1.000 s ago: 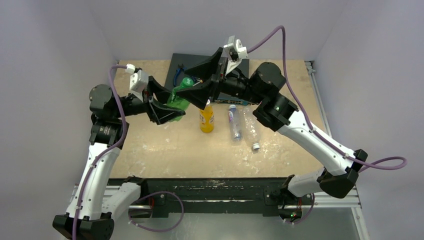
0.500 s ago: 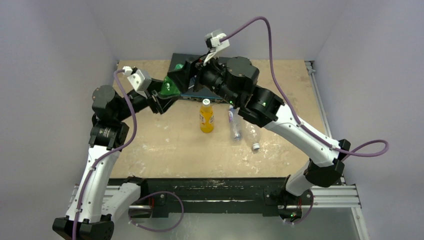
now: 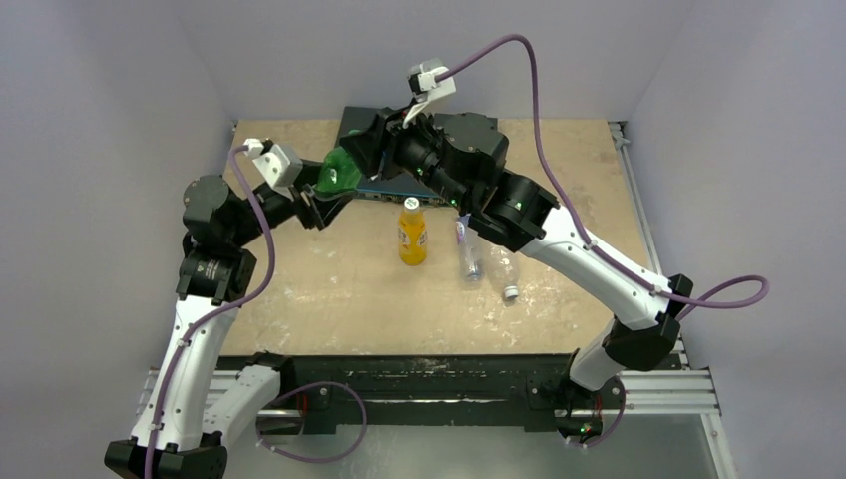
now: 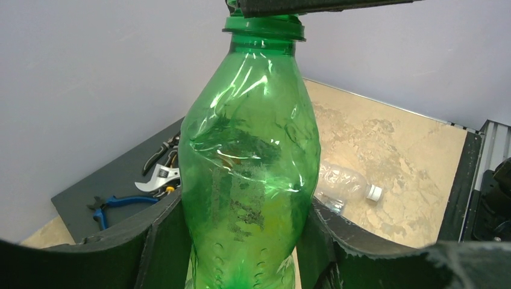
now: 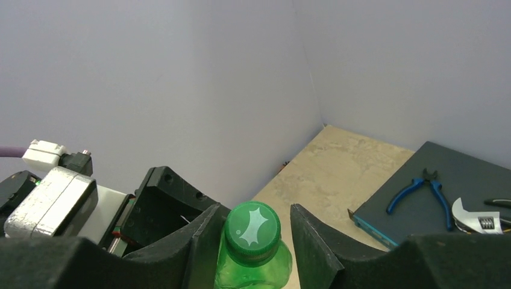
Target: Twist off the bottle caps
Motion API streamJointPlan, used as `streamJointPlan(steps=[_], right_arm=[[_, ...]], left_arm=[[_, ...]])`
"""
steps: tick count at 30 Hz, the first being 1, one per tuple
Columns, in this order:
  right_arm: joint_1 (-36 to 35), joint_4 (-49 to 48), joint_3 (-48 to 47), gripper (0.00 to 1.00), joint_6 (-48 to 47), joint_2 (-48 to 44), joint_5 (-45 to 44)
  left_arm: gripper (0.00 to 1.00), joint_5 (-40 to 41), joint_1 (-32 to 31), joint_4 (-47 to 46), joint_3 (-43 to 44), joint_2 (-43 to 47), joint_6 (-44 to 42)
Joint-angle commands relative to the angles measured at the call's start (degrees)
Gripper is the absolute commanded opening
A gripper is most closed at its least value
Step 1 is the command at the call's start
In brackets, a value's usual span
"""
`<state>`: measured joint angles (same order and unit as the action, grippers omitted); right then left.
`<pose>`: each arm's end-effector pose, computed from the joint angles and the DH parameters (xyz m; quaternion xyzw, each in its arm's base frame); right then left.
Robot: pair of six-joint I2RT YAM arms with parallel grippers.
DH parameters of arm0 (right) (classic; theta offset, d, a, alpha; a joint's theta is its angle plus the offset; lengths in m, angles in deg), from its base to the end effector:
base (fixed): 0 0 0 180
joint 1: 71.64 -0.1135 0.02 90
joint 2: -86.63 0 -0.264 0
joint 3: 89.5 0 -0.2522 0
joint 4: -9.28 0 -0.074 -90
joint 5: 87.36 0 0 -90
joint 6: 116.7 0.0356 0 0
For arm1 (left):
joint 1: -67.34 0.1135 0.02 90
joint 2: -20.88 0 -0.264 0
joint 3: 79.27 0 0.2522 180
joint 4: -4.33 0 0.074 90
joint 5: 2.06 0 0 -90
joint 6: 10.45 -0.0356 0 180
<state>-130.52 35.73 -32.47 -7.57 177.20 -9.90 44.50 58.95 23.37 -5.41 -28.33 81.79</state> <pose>0.1843 0.2903 0.5239 -0.1499 0.6534 0.4079 0.6198 0.1707 -0.0499 0.4283 0.3072 0.6084 -0.3112 0.6623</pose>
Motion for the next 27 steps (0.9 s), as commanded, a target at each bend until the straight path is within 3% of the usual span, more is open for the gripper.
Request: streamJointPlan(steps=[1,6,12,15,20,22,27], right_arm=[[-0.1,-3.0,-0.2,0.43,1.5,-1.0,0.3],[-0.1,-2.6,-0.4,0.21,1.7,-0.7,0.9],[0.2,-2.0,0.0,0.12,0.8,-1.6,4.1],[2.6,-4.7,3.7,0.11,-0.7,-5.0,11.4],[9.3,-20.1,16.3,0.13,-0.6,-13.2,34.5],[10.1,-25.1,20.2,0.13,-0.1,-15.4,40.3],[10.2,-29.1,22.0,0.19,1.8,-15.1,45.6]], left_arm=[[0.00,1.1,-0.1,-1.2,-0.2,0.7,-1.2],[0.00,1.2,-0.1,-1.2,-0.2,0.9,-1.1],[0.00,-0.4,-0.1,-1.1,0.8,0.3,0.4],[0.00,-7.1,-0.1,0.7,2.7,-0.8,2.8],[0.00,-27.6,-0.1,0.2,5.2,-4.4,13.9],[0.00,-30.7,-0.1,-5.2,4.9,-5.0,20.3],[0.00,-31.8,-0.2,-6.9,5.0,-3.9,21.4]])
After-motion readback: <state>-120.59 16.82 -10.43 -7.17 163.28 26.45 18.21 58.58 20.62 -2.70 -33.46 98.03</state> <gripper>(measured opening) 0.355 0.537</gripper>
